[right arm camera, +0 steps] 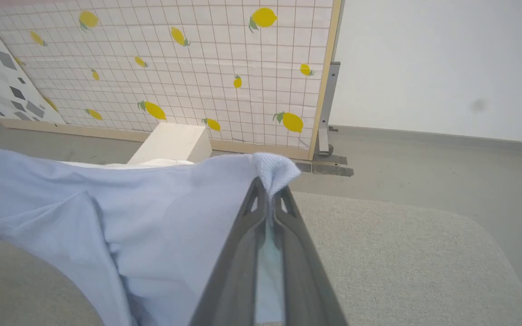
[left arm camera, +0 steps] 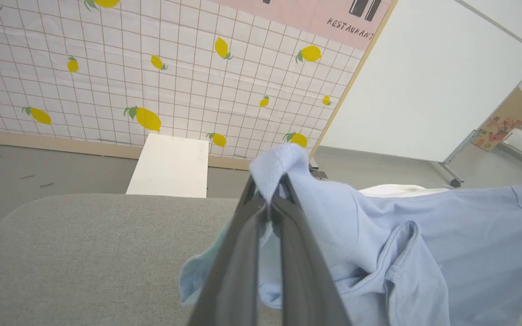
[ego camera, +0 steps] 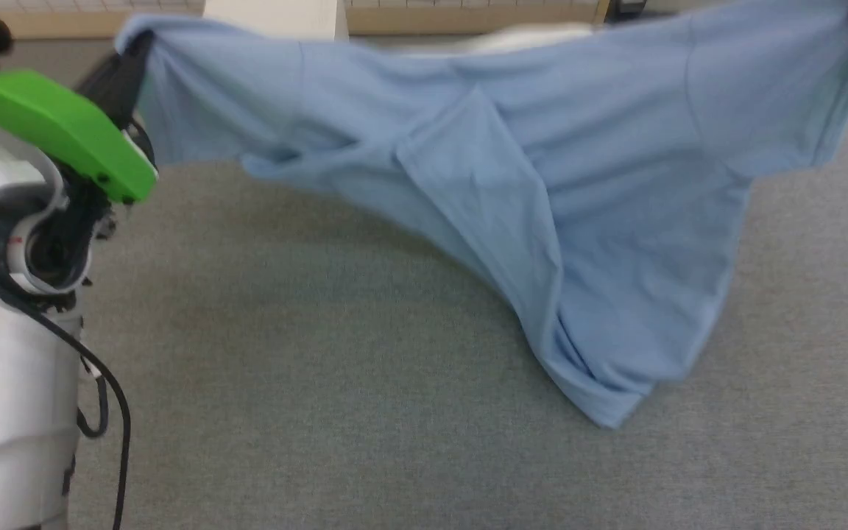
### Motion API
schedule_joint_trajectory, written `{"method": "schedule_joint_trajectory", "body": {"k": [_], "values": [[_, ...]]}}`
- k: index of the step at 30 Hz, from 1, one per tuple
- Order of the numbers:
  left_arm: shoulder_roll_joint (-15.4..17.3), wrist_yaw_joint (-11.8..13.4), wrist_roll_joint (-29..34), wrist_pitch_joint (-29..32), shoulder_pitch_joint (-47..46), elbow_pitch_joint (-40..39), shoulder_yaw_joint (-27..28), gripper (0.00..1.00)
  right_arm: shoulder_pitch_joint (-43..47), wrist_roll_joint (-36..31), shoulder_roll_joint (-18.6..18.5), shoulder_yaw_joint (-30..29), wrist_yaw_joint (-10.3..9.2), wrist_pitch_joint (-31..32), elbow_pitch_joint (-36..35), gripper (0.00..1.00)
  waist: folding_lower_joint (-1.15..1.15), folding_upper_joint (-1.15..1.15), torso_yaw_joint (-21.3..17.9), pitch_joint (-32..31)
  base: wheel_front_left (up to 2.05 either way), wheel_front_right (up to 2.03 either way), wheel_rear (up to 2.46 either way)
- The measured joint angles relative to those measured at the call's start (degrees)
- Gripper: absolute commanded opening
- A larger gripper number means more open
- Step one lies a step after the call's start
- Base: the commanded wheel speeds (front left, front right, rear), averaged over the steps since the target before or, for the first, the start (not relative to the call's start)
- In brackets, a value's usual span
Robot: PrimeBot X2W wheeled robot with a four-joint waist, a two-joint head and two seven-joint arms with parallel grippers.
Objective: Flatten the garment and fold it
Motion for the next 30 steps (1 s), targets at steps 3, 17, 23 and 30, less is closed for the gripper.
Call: {"method": "schedule_joint_trajectory", "body": {"k": [3, 17, 23, 30], "values": [[0.07, 0.75, 0.75, -1.45, -2.60, 0.14, 0.79, 0.00, -2.10, 1.37, -0.45, -1.01, 0.00, -1.60, 0.00, 0.00, 0.00, 0.00, -0.37, -2.84, 0.00, 0.00, 0.00], [2.23, 2.27, 3.30, -2.76, -10.67, 0.47, 1.60, 0.00, -7.73, 2.05, -1.58, -5.13, 0.00, -5.66, 0.53, 0.00, 0.00, 0.00, -1.49, -9.87, 0.00, 0.00, 0.00], [2.81, 2.50, 3.70, -1.40, -11.68, 2.75, 0.99, 0.00, -8.60, 0.37, 0.14, -6.32, 0.00, -5.14, 2.08, 0.00, 0.00, 0.00, -1.53, -9.28, 0.00, 0.00, 0.00], [5.30, 2.41, 5.63, 0.70, -16.69, 8.58, -0.91, 0.00, -13.18, -4.20, 5.37, -8.94, 0.00, -3.85, 4.85, 0.00, 0.00, 0.00, -1.67, -5.39, 0.00, 0.00, 0.00]]}}
